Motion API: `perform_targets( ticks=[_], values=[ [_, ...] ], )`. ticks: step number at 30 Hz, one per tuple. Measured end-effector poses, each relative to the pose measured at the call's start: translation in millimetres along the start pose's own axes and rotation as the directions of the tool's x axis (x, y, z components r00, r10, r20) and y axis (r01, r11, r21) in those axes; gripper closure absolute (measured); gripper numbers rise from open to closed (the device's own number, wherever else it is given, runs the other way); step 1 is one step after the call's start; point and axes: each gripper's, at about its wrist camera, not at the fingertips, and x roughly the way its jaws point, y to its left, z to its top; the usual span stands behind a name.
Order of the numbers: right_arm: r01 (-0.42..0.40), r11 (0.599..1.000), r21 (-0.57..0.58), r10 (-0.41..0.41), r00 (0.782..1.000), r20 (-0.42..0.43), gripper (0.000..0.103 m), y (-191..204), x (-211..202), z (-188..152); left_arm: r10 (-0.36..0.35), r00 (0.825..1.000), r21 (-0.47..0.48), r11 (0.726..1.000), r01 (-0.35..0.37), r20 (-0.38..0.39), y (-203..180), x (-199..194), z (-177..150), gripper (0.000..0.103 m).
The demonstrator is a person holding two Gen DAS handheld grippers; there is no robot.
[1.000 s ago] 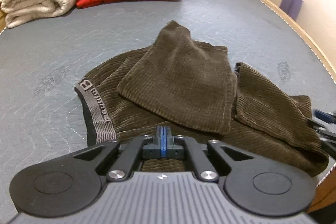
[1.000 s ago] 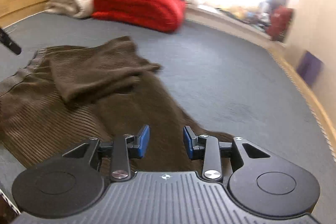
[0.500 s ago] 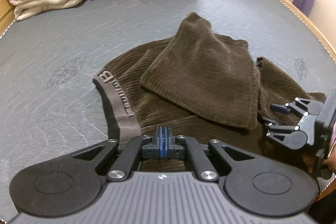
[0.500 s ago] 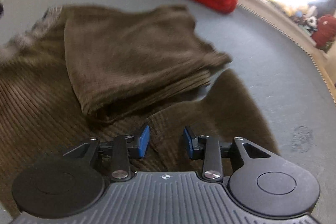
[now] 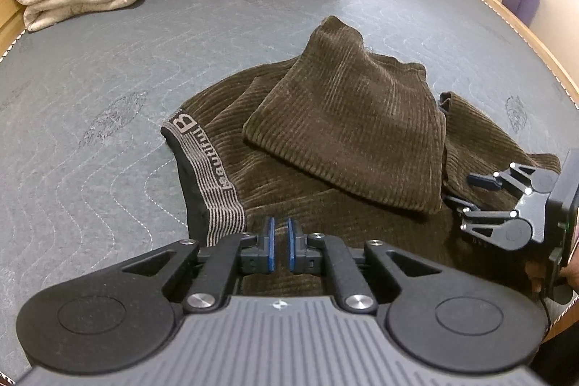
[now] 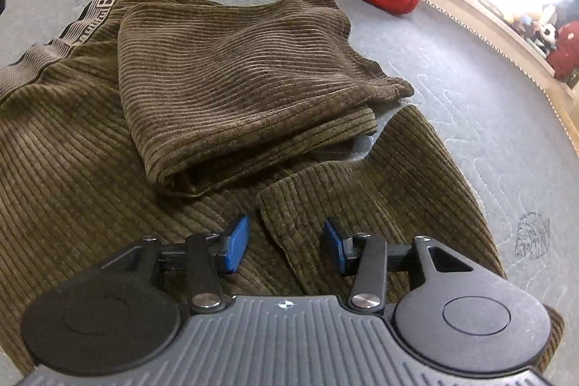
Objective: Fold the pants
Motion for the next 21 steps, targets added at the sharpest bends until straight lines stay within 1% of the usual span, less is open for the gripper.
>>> perform_targets(
  ticks=[4,6,8,10,13,15,16,17,18,20,21],
  values=[
    [0.009,1.000,0.001,-0.009,1.000,-0.003,0.052,3.7,2.9,2.6,0.010,1.000,-0.007,1.000,-0.010,-0.006,6.6,-0.8,-4.0,0.093],
    [0.031,0.999,-0.009,-0.031,0.999,-0.017,0.046,5.3,9.2,0.9,0.017,1.000,-0.016,1.000,-0.017,-0.011,11.4,-0.4,-4.7,0.093],
    [0.053,0.999,-0.011,-0.053,0.998,-0.016,0.036,4.4,11.2,2.3,0.021,1.000,-0.022,1.000,-0.022,-0.011,15.4,-0.5,-3.6,0.092],
    [0.046,0.999,0.004,-0.046,0.999,-0.021,0.036,1.5,13.1,4.7,0.022,1.000,-0.027,0.999,-0.023,-0.012,19.3,0.3,-2.5,0.092],
    [0.038,0.999,-0.014,-0.039,0.999,-0.022,0.037,-0.8,15.9,6.4,0.025,1.000,-0.029,0.999,-0.025,-0.012,24.1,0.7,-1.3,0.090],
    [0.023,1.000,-0.016,-0.023,0.999,-0.023,0.041,-2.5,16.6,7.6,0.026,1.000,-0.035,0.999,-0.026,-0.012,27.3,0.4,-0.5,0.089],
    [0.008,1.000,-0.018,-0.008,1.000,-0.025,0.050,-2.8,16.7,8.8,0.027,1.000,-0.039,0.999,-0.027,-0.012,28.5,0.0,-0.1,0.089],
    [-0.002,1.000,-0.022,0.002,1.000,-0.026,0.066,-3.0,16.4,10.2,0.027,1.000,-0.044,0.999,-0.027,-0.011,30.4,-0.4,0.2,0.089],
    [-0.001,1.000,-0.023,0.000,1.000,-0.029,0.077,-4.2,16.1,11.9,0.027,1.000,-0.047,0.998,-0.028,-0.012,31.8,-0.8,0.4,0.088],
    [-0.026,1.000,0.010,0.027,0.999,-0.027,0.088,-10.0,12.3,15.0,0.030,0.999,-0.056,0.998,-0.031,-0.011,34.2,-2.1,0.5,0.088],
    [-0.028,0.999,0.024,0.028,0.999,-0.023,0.089,-13.0,8.9,16.9,0.030,0.999,-0.062,0.998,-0.031,-0.009,35.6,-2.8,0.7,0.088]
  ],
)
